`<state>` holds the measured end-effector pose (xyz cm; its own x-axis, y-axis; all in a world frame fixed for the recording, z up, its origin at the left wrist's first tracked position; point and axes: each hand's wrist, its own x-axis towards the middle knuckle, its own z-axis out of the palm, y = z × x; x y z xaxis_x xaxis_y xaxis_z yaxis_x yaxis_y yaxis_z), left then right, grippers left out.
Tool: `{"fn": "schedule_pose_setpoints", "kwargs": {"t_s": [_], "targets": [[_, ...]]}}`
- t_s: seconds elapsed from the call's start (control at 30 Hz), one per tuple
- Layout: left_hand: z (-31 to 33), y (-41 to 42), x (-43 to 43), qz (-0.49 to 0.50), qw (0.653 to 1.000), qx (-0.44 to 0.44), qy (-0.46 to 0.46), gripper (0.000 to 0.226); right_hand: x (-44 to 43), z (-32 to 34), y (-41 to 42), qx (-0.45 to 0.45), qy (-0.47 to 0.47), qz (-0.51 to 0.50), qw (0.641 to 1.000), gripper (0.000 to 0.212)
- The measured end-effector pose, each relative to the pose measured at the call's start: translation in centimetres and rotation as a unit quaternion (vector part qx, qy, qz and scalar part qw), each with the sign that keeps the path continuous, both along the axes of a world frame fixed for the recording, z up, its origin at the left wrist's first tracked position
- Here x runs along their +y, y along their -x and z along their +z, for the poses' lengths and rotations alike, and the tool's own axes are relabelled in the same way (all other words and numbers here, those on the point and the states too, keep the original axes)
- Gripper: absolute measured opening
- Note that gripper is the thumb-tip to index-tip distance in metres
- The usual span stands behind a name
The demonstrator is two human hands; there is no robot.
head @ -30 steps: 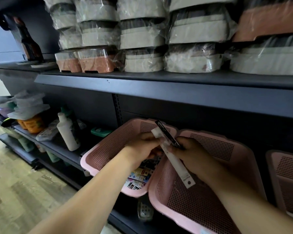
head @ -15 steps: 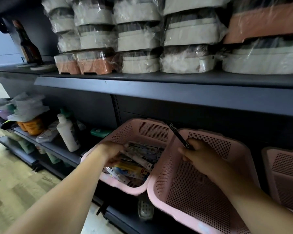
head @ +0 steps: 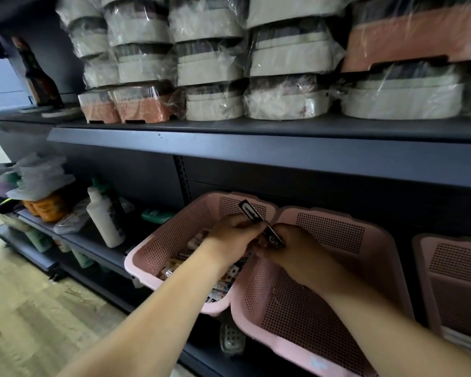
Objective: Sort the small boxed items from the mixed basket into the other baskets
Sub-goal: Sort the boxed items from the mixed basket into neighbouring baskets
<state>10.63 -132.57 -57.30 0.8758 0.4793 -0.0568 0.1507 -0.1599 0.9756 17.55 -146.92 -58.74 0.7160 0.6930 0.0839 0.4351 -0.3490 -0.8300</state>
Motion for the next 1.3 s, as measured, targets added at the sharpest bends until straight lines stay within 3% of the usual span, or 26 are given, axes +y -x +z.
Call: {"fn": "schedule_pose_setpoints", "kwargs": {"t_s": [0.1,0.27,0.43,0.47,0.53,0.6,0.77,0.87,0.97,1.03,1.13,1.3], "targets": [[0.5,0.0,1.3,0.059,0.997,-0.031,0.036,0.013,-0.6,0.3,0.0,-0.002,0.018,-0.03,0.999,0.017],[1.7,0.3,7.0,0.181,0.982,-0.055,-0.014,0.027,-2.6,0.1,-1.4,0.017,0.078,-0.067,0.995,0.022],[-1.1,0.2,9.8,0.199,0.97,0.088,0.112,0.021,-4.1,-0.5,-1.8,0.014,0.082,-0.074,0.994,0.013],[-2.0,0.7,10.1,0.18,0.968,0.148,0.093,0.019,-4.3,-0.6,-1.9,0.009,0.085,-0.073,0.994,0.013],[-3.5,1.8,10.6,0.139,0.947,0.287,-0.044,0.028,-4.9,-0.6,-2.0,-0.005,0.094,-0.07,0.993,0.013],[-4.0,2.3,10.9,0.126,0.915,0.338,-0.183,0.036,-5.5,-0.5,-2.2,-0.015,0.1,-0.069,0.992,0.012],[-1.8,0.6,8.8,0.045,0.898,0.26,-0.352,0.01,-7.7,0.2,-3.1,-0.018,0.092,-0.082,0.992,0.011],[-0.4,-1.0,4.7,-0.032,0.908,0.181,-0.377,0.018,-9.6,0.9,-3.6,-0.016,0.08,-0.093,0.992,0.012],[1.0,-2.8,-1.4,-0.095,0.857,0.115,-0.494,0.034,-13.1,1.4,-4.2,-0.024,0.058,-0.12,0.991,0.012],[1.3,-3.9,-6.1,-0.142,0.818,0.069,-0.554,0.032,-16.4,1.6,-4.5,-0.031,0.049,-0.148,0.987,0.01],[0.8,-5.9,-13.4,-0.189,0.795,-0.009,-0.576,0.028,-22.1,2.0,-4.4,-0.033,0.057,-0.197,0.978,0.006],[-0.2,-8.9,-25.9,-0.299,0.785,-0.074,-0.538,0.034,-33.5,1.6,-3.3,-0.047,0.071,-0.305,0.949,0.006]]}}
